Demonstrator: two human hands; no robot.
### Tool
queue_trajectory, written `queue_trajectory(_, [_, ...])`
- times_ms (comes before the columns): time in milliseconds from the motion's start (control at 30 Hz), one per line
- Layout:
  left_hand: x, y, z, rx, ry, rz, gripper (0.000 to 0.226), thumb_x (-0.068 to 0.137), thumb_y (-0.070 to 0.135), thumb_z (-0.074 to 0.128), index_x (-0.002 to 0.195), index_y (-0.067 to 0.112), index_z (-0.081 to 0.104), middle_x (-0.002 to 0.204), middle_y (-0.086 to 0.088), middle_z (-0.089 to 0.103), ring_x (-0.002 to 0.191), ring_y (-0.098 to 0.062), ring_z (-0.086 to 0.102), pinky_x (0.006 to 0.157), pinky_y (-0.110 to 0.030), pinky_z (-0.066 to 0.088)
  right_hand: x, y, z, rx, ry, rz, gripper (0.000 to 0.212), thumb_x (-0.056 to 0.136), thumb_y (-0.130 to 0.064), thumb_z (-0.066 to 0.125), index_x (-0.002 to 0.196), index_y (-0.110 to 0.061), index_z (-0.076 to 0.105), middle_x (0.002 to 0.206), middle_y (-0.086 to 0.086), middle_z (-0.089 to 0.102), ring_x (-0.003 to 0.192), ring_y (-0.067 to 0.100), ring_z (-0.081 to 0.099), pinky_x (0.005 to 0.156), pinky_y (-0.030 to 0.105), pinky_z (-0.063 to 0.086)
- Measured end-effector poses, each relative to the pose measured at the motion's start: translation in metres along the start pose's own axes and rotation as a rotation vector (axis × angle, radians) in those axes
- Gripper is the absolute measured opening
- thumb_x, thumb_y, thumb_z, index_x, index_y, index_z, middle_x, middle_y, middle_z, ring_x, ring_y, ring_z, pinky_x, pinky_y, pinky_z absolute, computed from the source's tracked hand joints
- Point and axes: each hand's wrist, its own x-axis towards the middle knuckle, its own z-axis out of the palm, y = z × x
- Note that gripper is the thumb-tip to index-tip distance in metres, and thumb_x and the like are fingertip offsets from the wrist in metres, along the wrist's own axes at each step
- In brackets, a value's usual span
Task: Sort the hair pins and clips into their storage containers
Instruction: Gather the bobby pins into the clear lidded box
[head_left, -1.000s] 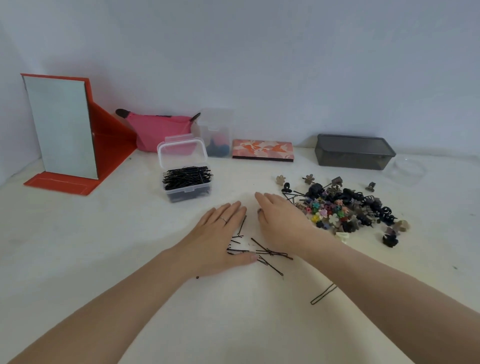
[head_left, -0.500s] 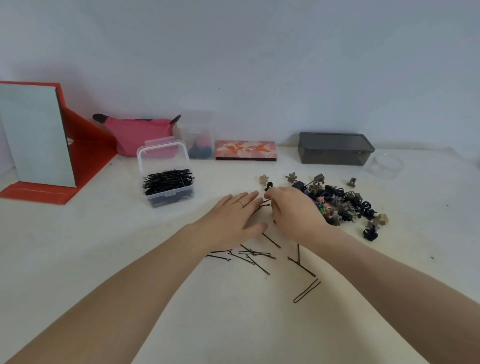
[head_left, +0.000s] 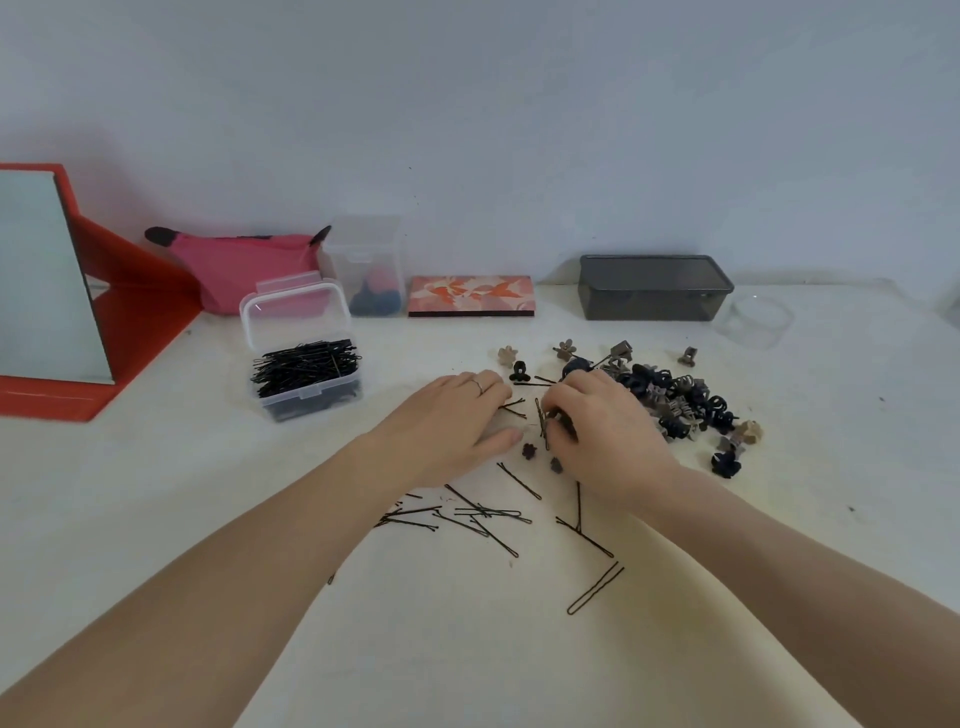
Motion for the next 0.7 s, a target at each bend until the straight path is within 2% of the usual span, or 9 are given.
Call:
queue_trajectory(67, [0.006,0.005,0.001,-0.016,-0.062,0.025,0.071,0.094,0.063,0.020,0.150,0.021,0.032,0.158,0.007,0.028,0.141,-0.013,0.029,0.117,-0.033,0.023,0.000,0.005,0.001,-0.066,0.025,0.036,0.009,0.082,-0.010,0.057,0.084,-0.010,0.066,0.086,0.002,0.057,0.081,0.024,0.050,0.069,0.040,0.049])
queue_trajectory(100, [0.010,0.009,0.003,-0.016,-0.090,0.038,0.074,0.094,0.063,0.017,0.154,0.020,0.025,0.163,0.006,0.017,0.147,-0.011,0.019,0.120,-0.033,0.017,-0.001,0.007,0.001,-0.081,0.022,0.045,0.008,0.080,-0.009,0.057,0.081,-0.009,0.065,0.087,0.002,0.056,0.081,0.024,0.050,0.068,0.040,0.049])
queue_trajectory(167, [0.017,0.016,0.007,-0.026,-0.121,0.034,0.077,0.092,0.064,0.012,0.156,0.021,0.018,0.165,0.006,0.008,0.150,-0.008,0.009,0.122,-0.034,0.010,-0.002,0.009,0.002,-0.092,0.017,0.054,0.008,0.078,-0.008,0.057,0.079,-0.008,0.064,0.088,0.003,0.055,0.082,0.025,0.050,0.068,0.039,0.049])
queue_trajectory(300, [0.021,0.016,0.012,-0.031,-0.119,0.006,0.078,0.091,0.066,0.012,0.156,0.024,0.018,0.163,0.007,0.016,0.148,-0.011,0.013,0.120,-0.036,0.016,0.000,0.008,0.002,-0.131,0.016,0.030,0.020,0.074,-0.007,0.058,0.090,-0.008,0.070,0.096,0.005,0.059,0.088,0.028,0.054,0.073,0.040,0.049])
queue_trajectory(400, [0.017,0.013,0.006,-0.014,-0.100,-0.014,0.070,0.095,0.060,0.023,0.154,0.022,0.022,0.154,0.006,0.029,0.139,-0.016,0.025,0.115,-0.036,0.023,0.002,0.009,0.005,-0.191,-0.015,-0.020,0.021,0.080,-0.013,0.058,0.094,-0.012,0.073,0.108,0.003,0.064,0.103,0.028,0.055,0.087,0.040,0.048])
queue_trajectory(467, [0.017,0.012,0.002,-0.003,-0.108,-0.048,0.065,0.097,0.055,0.028,0.152,0.021,0.024,0.147,0.002,0.032,0.133,-0.020,0.028,0.112,-0.037,0.026,0.001,0.011,0.008,-0.217,-0.043,-0.019,0.021,0.083,-0.016,0.055,0.093,-0.014,0.073,0.108,0.001,0.065,0.106,0.027,0.056,0.094,0.040,0.046])
queue_trajectory(533, [0.021,0.013,0.002,-0.009,-0.120,-0.057,0.064,0.097,0.052,0.029,0.152,0.019,0.023,0.149,-0.001,0.030,0.134,-0.021,0.026,0.112,-0.037,0.026,0.000,0.014,0.009,-0.210,-0.043,0.011,0.019,0.082,-0.017,0.054,0.090,-0.014,0.071,0.104,0.000,0.065,0.101,0.025,0.055,0.091,0.037,0.045])
queue_trajectory(700, [0.036,0.026,0.013,-0.071,-0.156,-0.015,0.072,0.096,0.057,0.022,0.157,0.020,0.011,0.165,0.004,0.008,0.150,-0.013,0.006,0.122,-0.037,0.010,-0.003,0.017,0.004,-0.165,-0.014,0.062,0.019,0.076,-0.015,0.051,0.088,-0.011,0.064,0.097,0.001,0.060,0.095,0.025,0.054,0.080,0.035,0.045])
